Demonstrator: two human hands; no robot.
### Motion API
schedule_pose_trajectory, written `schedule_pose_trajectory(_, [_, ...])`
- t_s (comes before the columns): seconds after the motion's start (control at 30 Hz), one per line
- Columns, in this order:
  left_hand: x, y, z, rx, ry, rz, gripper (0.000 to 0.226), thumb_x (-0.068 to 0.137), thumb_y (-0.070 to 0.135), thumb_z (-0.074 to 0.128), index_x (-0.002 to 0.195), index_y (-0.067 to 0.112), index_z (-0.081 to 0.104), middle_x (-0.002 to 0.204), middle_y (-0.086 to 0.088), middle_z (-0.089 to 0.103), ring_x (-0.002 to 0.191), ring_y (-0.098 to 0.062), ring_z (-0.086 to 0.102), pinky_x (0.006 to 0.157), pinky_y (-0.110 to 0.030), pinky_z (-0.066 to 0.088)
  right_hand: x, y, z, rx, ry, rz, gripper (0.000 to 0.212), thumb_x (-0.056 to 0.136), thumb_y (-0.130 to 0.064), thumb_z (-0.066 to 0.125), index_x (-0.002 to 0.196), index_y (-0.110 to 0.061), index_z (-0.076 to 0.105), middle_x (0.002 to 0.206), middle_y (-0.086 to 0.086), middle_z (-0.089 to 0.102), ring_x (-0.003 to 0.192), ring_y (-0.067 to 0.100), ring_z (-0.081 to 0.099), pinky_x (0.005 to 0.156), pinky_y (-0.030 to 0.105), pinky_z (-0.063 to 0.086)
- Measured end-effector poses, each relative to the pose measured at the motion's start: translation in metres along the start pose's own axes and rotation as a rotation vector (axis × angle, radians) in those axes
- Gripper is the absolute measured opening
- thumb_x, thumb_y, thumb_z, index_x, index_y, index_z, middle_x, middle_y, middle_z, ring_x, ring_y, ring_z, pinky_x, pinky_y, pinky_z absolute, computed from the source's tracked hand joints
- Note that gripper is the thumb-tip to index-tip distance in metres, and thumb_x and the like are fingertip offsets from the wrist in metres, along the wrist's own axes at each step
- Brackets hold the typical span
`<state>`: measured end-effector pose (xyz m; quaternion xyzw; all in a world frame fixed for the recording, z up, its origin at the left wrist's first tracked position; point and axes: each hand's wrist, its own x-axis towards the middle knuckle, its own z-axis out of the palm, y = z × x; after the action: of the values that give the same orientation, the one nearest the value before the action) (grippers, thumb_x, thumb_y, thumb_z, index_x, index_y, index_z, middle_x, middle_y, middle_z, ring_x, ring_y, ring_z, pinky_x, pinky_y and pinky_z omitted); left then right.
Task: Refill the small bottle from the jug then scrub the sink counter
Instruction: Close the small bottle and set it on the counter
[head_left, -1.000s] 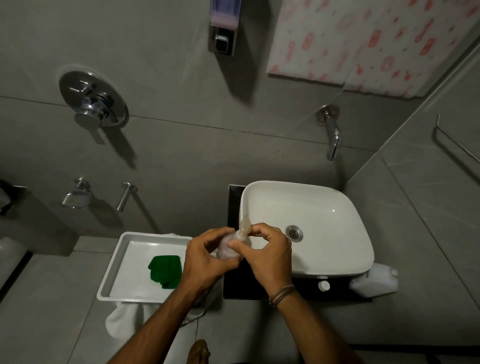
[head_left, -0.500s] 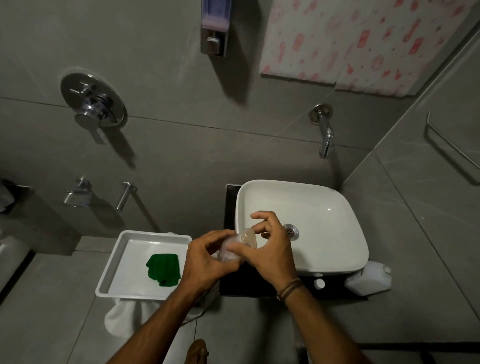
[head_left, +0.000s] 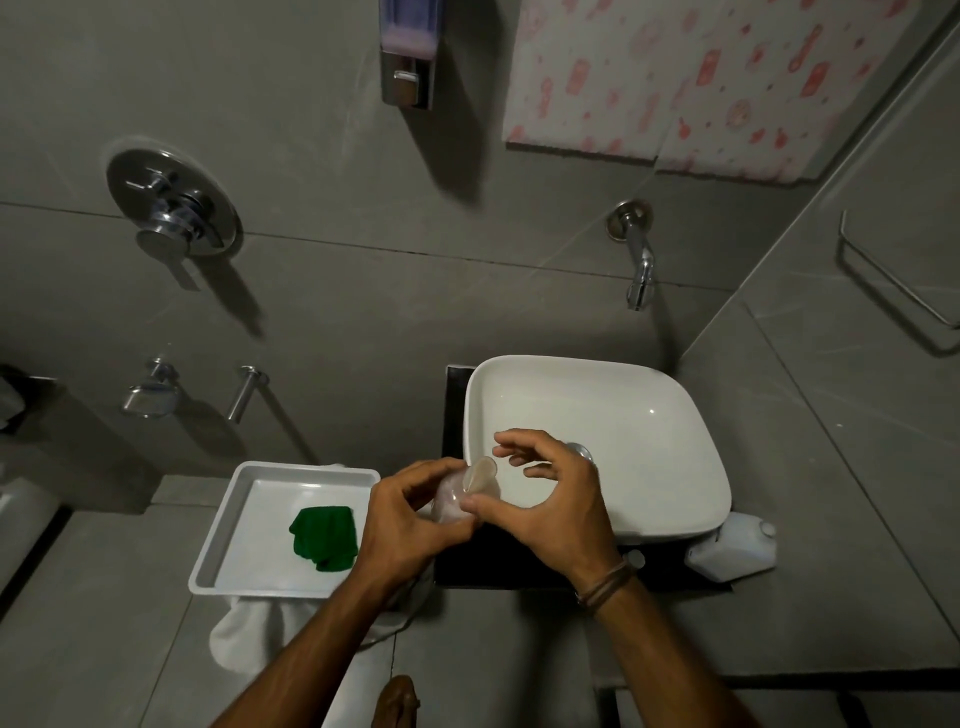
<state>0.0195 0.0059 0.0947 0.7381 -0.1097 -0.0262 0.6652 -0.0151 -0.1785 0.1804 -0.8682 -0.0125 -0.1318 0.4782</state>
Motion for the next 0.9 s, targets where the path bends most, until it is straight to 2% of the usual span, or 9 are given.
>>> schedule_pose_trajectory(0.07, [-0.001, 0.001, 0.001, -0.019, -0.003, -0.002, 0.062, 0.065, 0.024, 0.093, 0.124, 0.019, 0.075, 0.118, 0.006, 0.079, 0.113, -0.016, 0.076, 0.094, -0.028, 0.063, -0.004, -0.007, 0.000, -0.062, 0.086, -0.017, 0.056, 0.058, -0.076, 0.080, 0.105, -0.047, 0.066, 0.097, -0.031, 0.069, 0.098, 0.005, 0.067, 0.077, 0.017, 0.058])
schedule_pose_trajectory(0.13, [-0.002, 0.002, 0.002, -0.045, -0.006, 0.004, 0.061, 0.065, 0.028, 0.092, 0.123, 0.023, 0.075, 0.117, 0.010, 0.079, 0.112, -0.014, 0.076, 0.092, -0.025, 0.063, -0.005, -0.011, 0.003, -0.107, 0.101, -0.033, 0.054, 0.060, -0.074, 0.080, 0.102, -0.041, 0.072, 0.094, -0.029, 0.070, 0.094, 0.003, 0.066, 0.075, 0.016, 0.058])
schedule_pose_trajectory(0.3, [0.000, -0.001, 0.003, -0.073, -0.029, 0.005, 0.061, 0.064, 0.031, 0.094, 0.122, 0.025, 0.075, 0.118, 0.010, 0.079, 0.113, -0.016, 0.076, 0.090, -0.024, 0.062, -0.003, -0.010, -0.002, -0.157, 0.044, -0.051, 0.043, 0.067, -0.061, 0.078, 0.099, -0.033, 0.079, 0.096, -0.025, 0.073, 0.093, -0.002, 0.063, 0.074, 0.007, 0.052])
schedule_pose_trajectory(0.4, [0.004, -0.002, 0.001, -0.085, -0.056, 0.010, 0.060, 0.063, 0.024, 0.094, 0.120, 0.034, 0.076, 0.118, 0.010, 0.080, 0.113, -0.016, 0.076, 0.090, -0.023, 0.062, -0.001, -0.010, -0.008, -0.143, -0.023, -0.071, 0.043, 0.068, -0.056, 0.080, 0.102, -0.031, 0.080, 0.099, -0.030, 0.069, 0.099, -0.003, 0.063, 0.081, 0.003, 0.048])
schedule_pose_trajectory(0.5, [0.008, -0.005, 0.001, -0.113, -0.092, 0.000, 0.063, 0.060, 0.019, 0.094, 0.118, 0.039, 0.078, 0.119, 0.006, 0.080, 0.114, -0.019, 0.076, 0.093, -0.024, 0.061, 0.003, -0.007, -0.013, -0.122, -0.071, -0.089, 0.041, 0.067, -0.048, 0.085, 0.104, -0.030, 0.080, 0.100, -0.030, 0.070, 0.101, -0.002, 0.065, 0.085, 0.008, 0.051])
schedule_pose_trajectory(0.63, [0.013, -0.013, 0.002, -0.123, -0.128, -0.015, 0.067, 0.060, 0.014, 0.095, 0.123, 0.026, 0.077, 0.121, -0.001, 0.080, 0.116, -0.026, 0.075, 0.101, -0.040, 0.061, 0.007, -0.004, -0.016, -0.117, -0.111, -0.097, 0.043, 0.068, -0.049, 0.085, 0.107, -0.032, 0.079, 0.103, -0.036, 0.065, 0.104, -0.003, 0.065, 0.086, 0.006, 0.049])
schedule_pose_trajectory(0.7, [0.016, -0.016, 0.002, -0.112, -0.136, -0.013, 0.068, 0.059, 0.014, 0.095, 0.124, 0.027, 0.077, 0.122, -0.001, 0.080, 0.116, -0.026, 0.075, 0.102, -0.043, 0.060, 0.007, -0.003, -0.017, -0.113, -0.112, -0.096, 0.047, 0.067, -0.052, 0.085, 0.109, -0.032, 0.078, 0.103, -0.042, 0.061, 0.104, -0.004, 0.064, 0.087, 0.005, 0.048])
schedule_pose_trajectory(0.77, [0.018, -0.017, 0.003, -0.112, -0.140, 0.001, 0.070, 0.058, 0.016, 0.097, 0.123, 0.031, 0.077, 0.122, -0.001, 0.080, 0.117, -0.026, 0.075, 0.102, -0.041, 0.060, 0.006, -0.002, -0.019, -0.074, -0.101, -0.093, 0.055, 0.064, -0.053, 0.088, 0.114, -0.034, 0.075, 0.106, -0.041, 0.062, 0.104, 0.002, 0.065, 0.084, 0.010, 0.052])
schedule_pose_trajectory(0.9, [0.018, -0.019, 0.003, -0.097, -0.127, 0.002, 0.068, 0.059, 0.037, 0.103, 0.122, 0.037, 0.076, 0.121, 0.006, 0.080, 0.116, -0.020, 0.075, 0.098, -0.027, 0.060, -0.009, 0.020, -0.018, 0.094, -0.054, 0.025, 0.059, 0.065, -0.041, 0.090, 0.120, -0.035, 0.070, 0.116, -0.020, 0.071, 0.100, 0.015, 0.070, 0.074, 0.023, 0.062])
